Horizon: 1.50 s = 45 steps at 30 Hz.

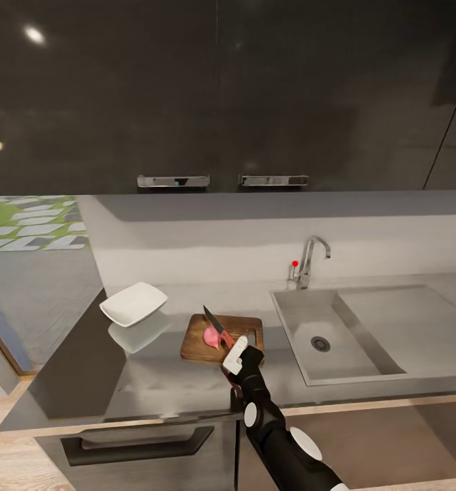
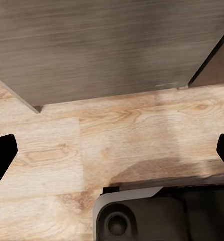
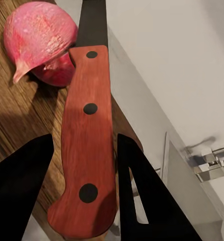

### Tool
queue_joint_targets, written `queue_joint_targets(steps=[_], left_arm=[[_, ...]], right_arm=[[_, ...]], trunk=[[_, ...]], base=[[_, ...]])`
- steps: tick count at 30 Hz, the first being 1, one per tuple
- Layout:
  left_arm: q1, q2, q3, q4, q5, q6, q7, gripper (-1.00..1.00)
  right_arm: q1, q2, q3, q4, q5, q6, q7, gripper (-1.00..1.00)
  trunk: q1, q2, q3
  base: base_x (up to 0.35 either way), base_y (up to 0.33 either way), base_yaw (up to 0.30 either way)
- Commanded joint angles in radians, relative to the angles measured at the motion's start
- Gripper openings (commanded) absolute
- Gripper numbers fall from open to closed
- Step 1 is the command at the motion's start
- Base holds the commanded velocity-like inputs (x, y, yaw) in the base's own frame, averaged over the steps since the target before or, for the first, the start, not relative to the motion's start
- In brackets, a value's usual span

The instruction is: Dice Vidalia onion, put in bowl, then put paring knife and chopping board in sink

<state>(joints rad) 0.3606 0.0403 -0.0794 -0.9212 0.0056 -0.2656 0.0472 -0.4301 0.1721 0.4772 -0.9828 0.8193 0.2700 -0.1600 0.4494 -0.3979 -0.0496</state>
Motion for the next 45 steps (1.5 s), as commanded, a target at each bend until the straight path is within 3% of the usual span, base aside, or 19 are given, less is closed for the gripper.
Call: queue_joint_targets(steps=[1,45], left_arm=[[0.000,0.001,-0.003,-0.001,0.001,-0.002,0.005,1.00],[0.000,0.001,-0.003,0.004,0.001,-0.001,0.005,1.00]], right_arm=[[-0.001,0.000,0.003,0.000,0.009,0.009,-0.003,-1.00],[-0.001,0.001,0.003,-0.013,0.008,0.003,-0.005,-1.00]], trunk=[[0.001,-0.002,-0.002],[0.001,-0.002,-0.002]], base=[[0.000,0.000,0.000],[0.000,0.000,0.000]])
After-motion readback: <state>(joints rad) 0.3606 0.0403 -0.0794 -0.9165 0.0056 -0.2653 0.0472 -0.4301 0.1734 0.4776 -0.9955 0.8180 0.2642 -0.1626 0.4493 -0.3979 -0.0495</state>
